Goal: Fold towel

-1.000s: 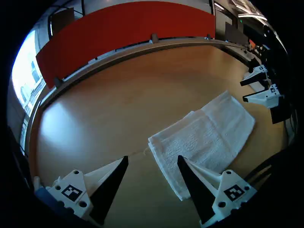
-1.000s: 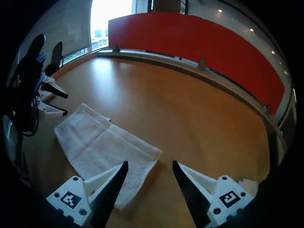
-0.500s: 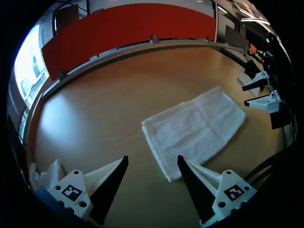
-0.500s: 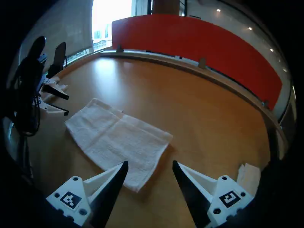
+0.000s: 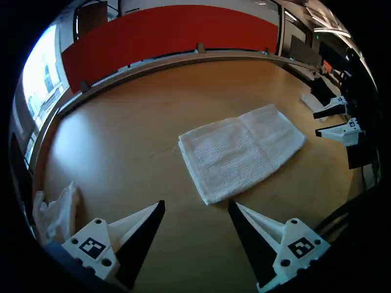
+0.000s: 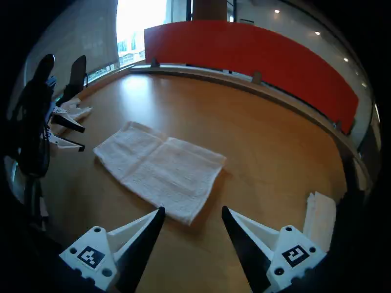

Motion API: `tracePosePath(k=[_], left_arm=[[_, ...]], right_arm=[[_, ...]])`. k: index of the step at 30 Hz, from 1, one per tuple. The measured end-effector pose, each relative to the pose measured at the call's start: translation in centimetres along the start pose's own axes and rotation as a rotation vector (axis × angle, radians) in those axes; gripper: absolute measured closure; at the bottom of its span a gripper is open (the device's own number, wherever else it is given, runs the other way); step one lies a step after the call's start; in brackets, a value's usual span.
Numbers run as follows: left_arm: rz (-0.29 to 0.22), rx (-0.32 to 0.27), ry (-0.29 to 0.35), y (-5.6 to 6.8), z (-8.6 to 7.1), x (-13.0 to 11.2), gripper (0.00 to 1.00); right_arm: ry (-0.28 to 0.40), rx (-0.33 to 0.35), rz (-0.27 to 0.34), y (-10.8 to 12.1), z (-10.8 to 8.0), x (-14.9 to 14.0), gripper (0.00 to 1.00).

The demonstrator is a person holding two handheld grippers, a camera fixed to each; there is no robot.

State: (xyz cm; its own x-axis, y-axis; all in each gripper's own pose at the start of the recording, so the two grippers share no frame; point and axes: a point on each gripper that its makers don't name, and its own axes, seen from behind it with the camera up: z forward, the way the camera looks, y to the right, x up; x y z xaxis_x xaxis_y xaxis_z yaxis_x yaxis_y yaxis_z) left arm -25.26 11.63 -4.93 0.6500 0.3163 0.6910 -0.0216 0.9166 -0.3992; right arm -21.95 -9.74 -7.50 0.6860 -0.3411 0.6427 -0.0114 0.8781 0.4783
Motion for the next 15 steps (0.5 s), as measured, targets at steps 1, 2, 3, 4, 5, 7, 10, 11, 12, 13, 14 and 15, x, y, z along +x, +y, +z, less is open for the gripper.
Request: tracePosePath(k=[1,2,3,4,5,7,10,11,12,13,14,15], left_arm=[[-0.003,0.001,0.001,0.0,-0.1,-0.1,0.04],[-0.005,0.002,0.001,0.0,-0.1,-0.2,0.04],[-0.007,0.003,0.002,0.0,-0.2,-0.3,0.04],[-0.010,0.005,0.003,-0.1,-0.3,-0.3,0.04],[-0.012,0.007,0.004,-0.1,-0.4,-0.3,0.04],[-0.018,0.011,0.007,-0.2,-0.6,-0.4,0.04],[-0.031,0.019,0.011,-0.3,-0.9,-0.6,0.04],[-0.036,0.022,0.013,-0.3,-1.0,-0.6,0.04],[-0.041,0.024,0.014,-0.3,-1.1,-0.7,0.04],[-0.047,0.029,0.016,-0.4,-1.3,-0.8,0.04],[-0.052,0.033,0.017,-0.4,-1.4,-0.9,0.04],[-0.058,0.037,0.018,-0.4,-1.5,-1.0,0.04]], right_arm=[[0.000,0.000,-0.002,0.0,0.0,-0.1,0.10],[0.000,0.001,-0.003,0.0,0.0,-0.1,0.10],[0.000,0.001,-0.004,0.0,0.0,-0.1,0.10],[0.000,0.002,-0.007,0.0,0.0,-0.1,0.10],[0.001,0.003,-0.010,0.0,0.1,-0.1,0.10],[0.001,0.006,-0.015,0.0,0.1,-0.1,0.10],[0.000,0.012,-0.023,-0.1,0.3,-0.2,0.10],[-0.001,0.015,-0.026,-0.2,0.4,-0.2,0.10],[-0.002,0.018,-0.030,-0.2,0.4,-0.2,0.10],[-0.003,0.022,-0.035,-0.3,0.5,-0.3,0.10],[-0.004,0.025,-0.039,-0.3,0.5,-0.3,0.10],[-0.005,0.028,-0.044,-0.4,0.6,-0.4,0.10]])
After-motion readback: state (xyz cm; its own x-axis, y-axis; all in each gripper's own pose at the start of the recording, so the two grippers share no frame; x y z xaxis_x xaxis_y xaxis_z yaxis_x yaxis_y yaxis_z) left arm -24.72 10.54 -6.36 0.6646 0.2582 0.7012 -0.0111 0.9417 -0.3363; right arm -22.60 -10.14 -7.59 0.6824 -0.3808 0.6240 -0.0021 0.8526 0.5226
